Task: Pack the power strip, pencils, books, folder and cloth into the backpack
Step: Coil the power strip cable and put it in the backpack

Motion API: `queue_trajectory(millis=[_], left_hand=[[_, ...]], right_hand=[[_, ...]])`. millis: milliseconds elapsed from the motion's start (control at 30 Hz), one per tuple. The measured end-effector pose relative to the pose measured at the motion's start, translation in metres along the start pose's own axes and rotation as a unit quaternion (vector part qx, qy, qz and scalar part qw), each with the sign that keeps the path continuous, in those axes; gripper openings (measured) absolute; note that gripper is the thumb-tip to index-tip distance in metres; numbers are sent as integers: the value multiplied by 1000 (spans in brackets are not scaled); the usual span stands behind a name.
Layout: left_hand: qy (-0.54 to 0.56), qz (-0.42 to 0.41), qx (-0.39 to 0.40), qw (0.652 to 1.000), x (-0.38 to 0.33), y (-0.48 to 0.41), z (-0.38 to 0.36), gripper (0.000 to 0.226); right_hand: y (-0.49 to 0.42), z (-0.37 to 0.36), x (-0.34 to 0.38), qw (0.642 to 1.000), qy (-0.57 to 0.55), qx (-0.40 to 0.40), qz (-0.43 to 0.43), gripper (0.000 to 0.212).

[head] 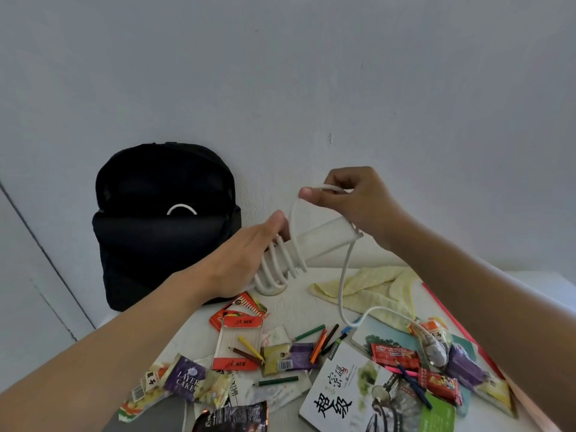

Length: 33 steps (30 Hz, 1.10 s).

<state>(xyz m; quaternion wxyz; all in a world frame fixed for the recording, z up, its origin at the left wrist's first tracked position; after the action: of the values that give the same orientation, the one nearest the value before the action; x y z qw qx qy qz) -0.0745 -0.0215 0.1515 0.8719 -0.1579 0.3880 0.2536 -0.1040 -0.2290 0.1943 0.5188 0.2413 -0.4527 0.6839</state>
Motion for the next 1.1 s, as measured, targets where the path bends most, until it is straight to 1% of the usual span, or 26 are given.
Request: queue_trajectory(millis=[33, 100, 167, 233, 267, 333, 367, 400, 433, 467, 500, 533, 600, 633, 667, 700, 733, 767, 833, 900, 967, 1000, 1067, 1100], left_hand=[[3, 3, 8, 1000, 0, -1, 2, 76], [1, -10, 18, 1000, -5, -3, 2, 69], [7, -21, 11, 1000, -9, -5, 0, 72], [-4, -30, -3, 1000, -9, -8, 0, 69], [-2, -33, -8, 999, -9, -9, 2, 64], [39, -27, -43, 998, -7, -13, 9, 48], [72, -18, -72, 995, -7, -15, 14, 38], [97, -14, -103, 990, -7, -18, 20, 27], [103, -13, -133, 986, -9, -19, 25, 18], [100, -14, -154, 983, -10, -22, 28, 8], [100, -20, -164, 981, -11, -24, 31, 10], [105, -25, -171, 979, -11, -26, 33, 19], [101, -44, -194, 975, -11, -29, 37, 21], [87, -49, -212, 972, -11, -32, 39, 22], [71, -48, -235, 968, -9, -34, 43, 27], [51, -44, -252, 965, -7, -36, 45, 32], [17, -39, -265, 963, -5, -36, 49, 36], [-27, -37, -268, 962, -2, -37, 51, 40], [-99, -21, -256, 961, -1, -35, 54, 45], [-123, -1, -238, 964, 1, -33, 55, 54], [-160, 23, -212, 964, 4, -33, 55, 62], [-189, 36, -197, 961, 5, -32, 53, 66], [-242, 56, -164, 955, 8, -34, 48, 77], [-261, 64, -147, 952, 9, -35, 45, 81]], right_hand=[[-1, 2, -5, 998, -47, 22, -28, 66], [0, 3, -14, 988, -106, 71, -81, 59], [1, 0, -22, 976, -136, 108, -127, 48], [1, -2, -29, 962, -172, 127, -169, 48], [1, 0, -33, 952, -205, 133, -186, 44], [4, 6, -38, 920, -300, 147, -206, 19], [6, 10, -40, 909, -329, 155, -203, 10], [9, 14, -42, 909, -332, 162, -191, 8], [12, 15, -44, 918, -312, 162, -181, 13], [14, 15, -45, 933, -276, 158, -169, 23], [15, 13, -46, 947, -232, 156, -160, 32], [16, 9, -43, 958, -185, 160, -149, 35], [18, -4, -36, 973, -74, 182, -125, 32], [19, -8, -33, 974, 4, 193, -115, 29], [19, -12, -31, 970, 83, 203, -103, 26], [20, -14, -30, 963, 138, 211, -93, 23], [19, -15, -29, 959, 160, 215, -87, 21], [19, -12, -28, 960, 154, 215, -89, 20], [17, -7, -25, 961, 147, 214, -99, 16], [15, -3, -24, 950, 218, 210, -79, 13], [14, -4, -20, 930, 312, 195, -9, 10], [14, -4, -17, 923, 338, 181, 38, 9], [10, -1, -10, 916, 340, 172, 123, 13], [8, 1, -7, 914, 334, 177, 150, 14]])
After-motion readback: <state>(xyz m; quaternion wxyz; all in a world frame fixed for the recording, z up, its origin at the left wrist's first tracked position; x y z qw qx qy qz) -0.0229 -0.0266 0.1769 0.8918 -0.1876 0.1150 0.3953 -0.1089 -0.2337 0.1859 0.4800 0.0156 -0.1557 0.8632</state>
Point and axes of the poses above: each hand's wrist, its own y-axis away from the middle knuckle, its own z-axis out of the back of the hand, x = y × z, the point moved 2 cm from there along -y, towards the middle knuckle, and after that the axes turned 10 degrees about x, right-handed, at the moved point
